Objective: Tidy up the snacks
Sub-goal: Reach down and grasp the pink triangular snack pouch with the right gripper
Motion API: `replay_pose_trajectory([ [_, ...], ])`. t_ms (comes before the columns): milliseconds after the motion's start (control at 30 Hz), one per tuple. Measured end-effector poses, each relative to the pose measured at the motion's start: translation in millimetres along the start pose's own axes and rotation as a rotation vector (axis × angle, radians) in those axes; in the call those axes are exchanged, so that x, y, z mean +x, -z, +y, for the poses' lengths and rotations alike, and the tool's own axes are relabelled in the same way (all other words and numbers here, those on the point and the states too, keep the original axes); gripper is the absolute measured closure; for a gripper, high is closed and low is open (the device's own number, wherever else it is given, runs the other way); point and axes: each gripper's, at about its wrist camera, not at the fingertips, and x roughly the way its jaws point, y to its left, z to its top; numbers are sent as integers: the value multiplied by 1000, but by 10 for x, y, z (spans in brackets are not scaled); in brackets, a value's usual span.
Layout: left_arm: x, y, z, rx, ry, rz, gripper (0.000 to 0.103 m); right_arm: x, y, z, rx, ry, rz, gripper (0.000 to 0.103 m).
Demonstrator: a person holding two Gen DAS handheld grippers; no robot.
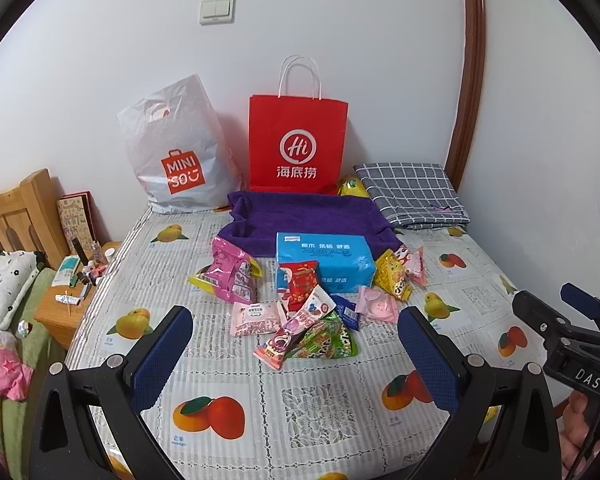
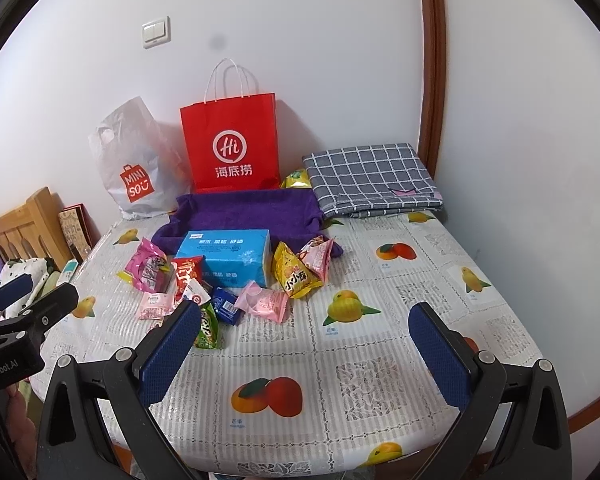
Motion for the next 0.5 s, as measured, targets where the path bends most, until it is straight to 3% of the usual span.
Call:
replay_pose_trajectory([
  [500,801,206,512,-63,-40,127,2,842,148,-190,16,7,120,5],
])
